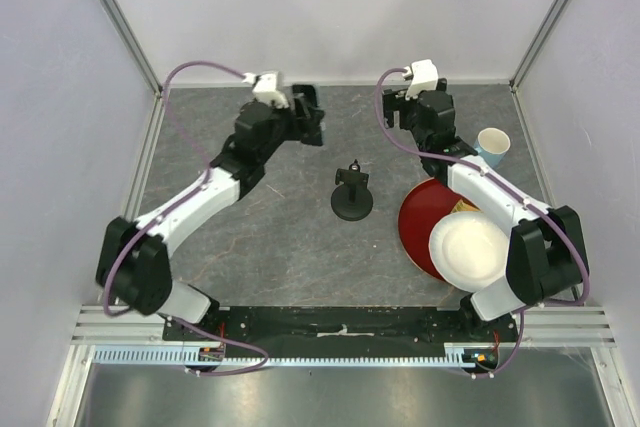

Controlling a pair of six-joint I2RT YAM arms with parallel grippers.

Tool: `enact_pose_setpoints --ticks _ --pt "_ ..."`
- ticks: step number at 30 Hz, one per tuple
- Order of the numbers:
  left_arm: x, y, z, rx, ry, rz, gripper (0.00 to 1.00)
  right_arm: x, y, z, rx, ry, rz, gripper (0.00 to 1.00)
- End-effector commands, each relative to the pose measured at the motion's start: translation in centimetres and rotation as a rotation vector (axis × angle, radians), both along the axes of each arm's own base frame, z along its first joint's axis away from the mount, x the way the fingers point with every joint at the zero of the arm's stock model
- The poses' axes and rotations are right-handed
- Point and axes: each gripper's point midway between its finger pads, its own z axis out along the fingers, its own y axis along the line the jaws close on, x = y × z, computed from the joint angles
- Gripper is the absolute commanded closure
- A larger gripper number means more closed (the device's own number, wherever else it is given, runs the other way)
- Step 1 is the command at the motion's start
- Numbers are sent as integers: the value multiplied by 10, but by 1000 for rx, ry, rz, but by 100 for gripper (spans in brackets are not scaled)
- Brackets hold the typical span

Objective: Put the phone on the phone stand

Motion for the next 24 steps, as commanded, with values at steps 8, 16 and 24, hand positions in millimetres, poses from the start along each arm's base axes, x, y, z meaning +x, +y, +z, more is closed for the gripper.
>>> enact_pose_setpoints --ticks 8,16,24 --pt "10 -82 115 136 -634 -261 98 11 48 18 277 110 298 2" --pt "6 -78 87 249 -656 -281 98 5 74 41 439 133 399 2" --pt "-8 -90 90 251 -660 -392 98 -39 80 95 481 1 533 6"
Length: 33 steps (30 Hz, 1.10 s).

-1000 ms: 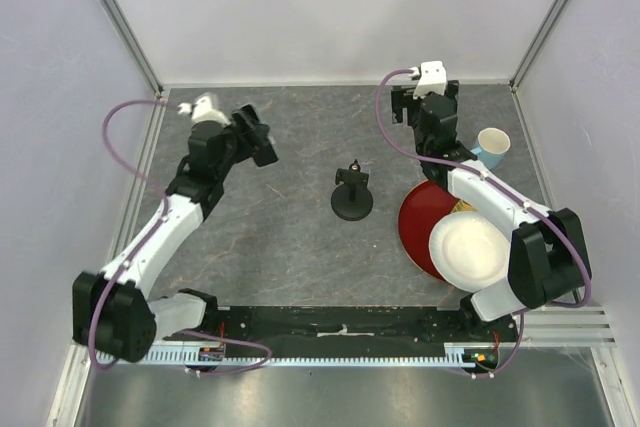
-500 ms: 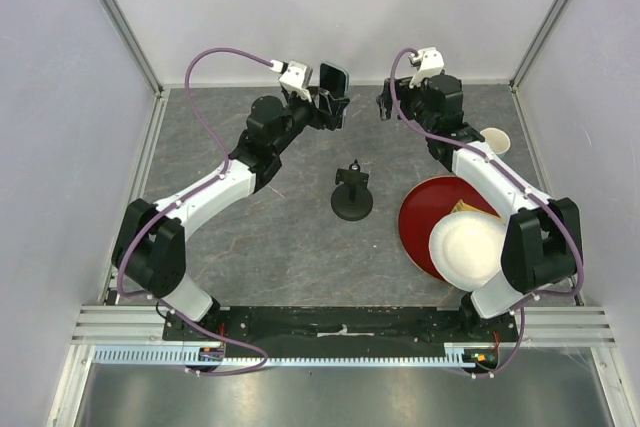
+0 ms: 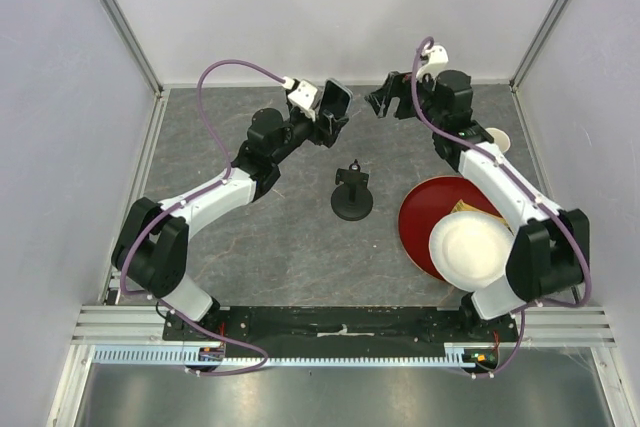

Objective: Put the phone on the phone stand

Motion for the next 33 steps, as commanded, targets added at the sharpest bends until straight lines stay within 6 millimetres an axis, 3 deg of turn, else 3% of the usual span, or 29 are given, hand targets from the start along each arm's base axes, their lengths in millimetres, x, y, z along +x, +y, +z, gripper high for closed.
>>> enact_pose_setpoints --ticks 1,5,8,18,33 --pt "-19 -6 71 -42 -211 -101 98 -38 17 80 125 -211 142 7" --pt "-24 -11 69 -43 -205 -142 98 -55 36 91 137 -258 205 21" --pt "-25 -16 66 -34 -200 -166 98 -59 49 93 111 -255 208 26" --pt "-13 -12 60 -28 -182 -98 98 -37 71 63 -47 -158 94 32" --pt "-12 -12 56 -12 -181 -82 98 -38 95 53 -61 -138 163 69"
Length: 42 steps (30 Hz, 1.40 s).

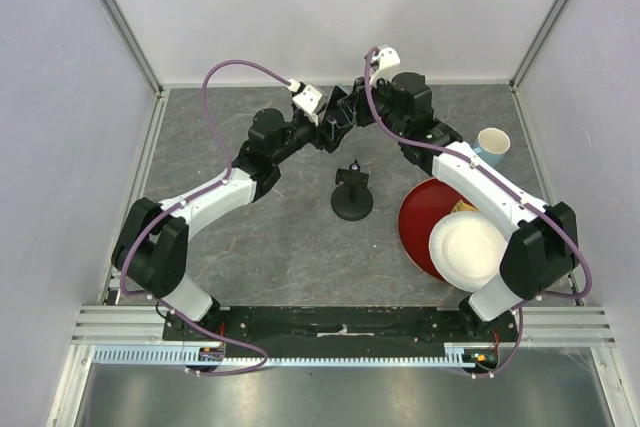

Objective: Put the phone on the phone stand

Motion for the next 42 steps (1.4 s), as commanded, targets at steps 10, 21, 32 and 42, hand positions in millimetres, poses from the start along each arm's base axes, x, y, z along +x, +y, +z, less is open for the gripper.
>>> enact_pose_setpoints --ticks 10,21,32,42 --pt "3 8 74 -117 -102 64 14 -2 -15 35 37 -118 -75 100" --pt "-3 43 84 -246 155 124 15 -18 -141 71 -38 -239 -583 100" --pt "-82 80 4 -212 453 151 32 -99 -92 114 -68 -374 -77 100" --pt "-121 72 -29 -113 545 57 21 -141 -110 125 -86 -371 -43 100"
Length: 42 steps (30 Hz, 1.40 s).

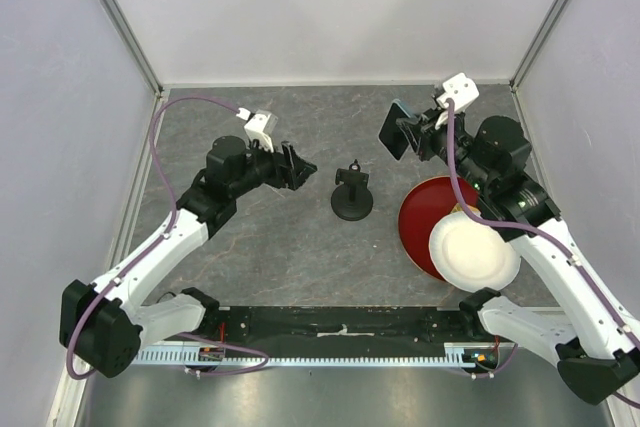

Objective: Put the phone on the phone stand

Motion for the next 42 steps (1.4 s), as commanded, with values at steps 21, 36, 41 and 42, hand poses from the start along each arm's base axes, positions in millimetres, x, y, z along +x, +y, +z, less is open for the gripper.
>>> enact_pose_setpoints --ticks 21,36,41,42 --pt "-9 -66 -29 214 -205 -109 40 -25 4 21 -19 -83 106 100" --pt "-4 -75 -40 189 -222 -111 51 -23 15 15 -29 -79 154 100" --pt "-3 -79 -43 181 -224 -121 57 -22 17 11 -44 -78 168 100" --pt "-3 -80 -44 182 -225 -122 58 -23 18 12 -44 -80 171 100"
